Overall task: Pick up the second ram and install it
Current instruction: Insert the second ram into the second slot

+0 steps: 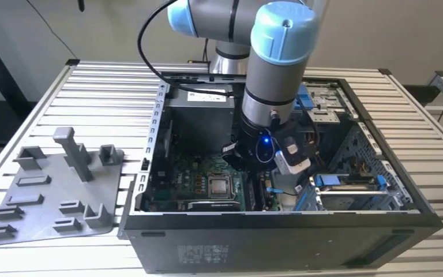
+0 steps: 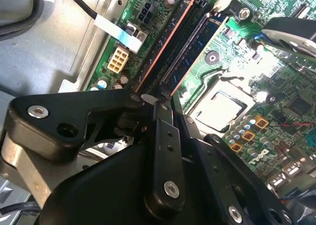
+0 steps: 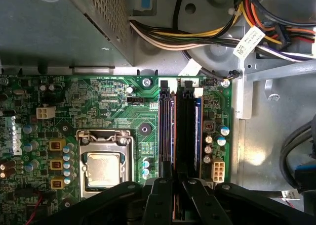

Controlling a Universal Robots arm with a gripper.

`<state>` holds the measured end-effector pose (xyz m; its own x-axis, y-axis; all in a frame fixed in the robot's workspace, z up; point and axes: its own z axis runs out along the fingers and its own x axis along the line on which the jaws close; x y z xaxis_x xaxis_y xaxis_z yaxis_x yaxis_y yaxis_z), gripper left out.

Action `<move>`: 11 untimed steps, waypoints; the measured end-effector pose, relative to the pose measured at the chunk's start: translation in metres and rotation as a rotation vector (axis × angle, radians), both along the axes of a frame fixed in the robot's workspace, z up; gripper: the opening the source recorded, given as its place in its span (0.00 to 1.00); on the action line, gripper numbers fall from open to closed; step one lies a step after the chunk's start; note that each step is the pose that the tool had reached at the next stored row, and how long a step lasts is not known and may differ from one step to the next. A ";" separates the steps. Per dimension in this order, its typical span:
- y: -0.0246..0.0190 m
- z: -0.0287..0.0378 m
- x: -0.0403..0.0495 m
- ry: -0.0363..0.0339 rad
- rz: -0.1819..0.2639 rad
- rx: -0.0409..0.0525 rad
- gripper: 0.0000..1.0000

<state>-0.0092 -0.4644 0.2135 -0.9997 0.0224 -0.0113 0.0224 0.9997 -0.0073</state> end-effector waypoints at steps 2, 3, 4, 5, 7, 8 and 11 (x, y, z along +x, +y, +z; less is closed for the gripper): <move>0.0000 0.0000 0.0000 0.0001 0.000 0.0000 0.16; 0.0000 -0.0001 0.0000 0.0000 0.000 0.0001 0.23; 0.0000 0.0002 0.0000 0.0001 0.000 -0.0001 0.23; 0.0000 0.0027 0.0000 0.0000 0.000 0.0003 0.23; 0.0000 0.0117 0.0000 0.0002 0.000 0.0002 0.23; 0.0000 0.0161 0.0000 0.0001 -0.001 0.0003 0.23; 0.0000 0.0299 0.0000 0.0002 -0.001 0.0000 0.23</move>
<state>-0.0092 -0.4644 0.2433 -0.9997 0.0229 -0.0111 0.0229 0.9997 -0.0073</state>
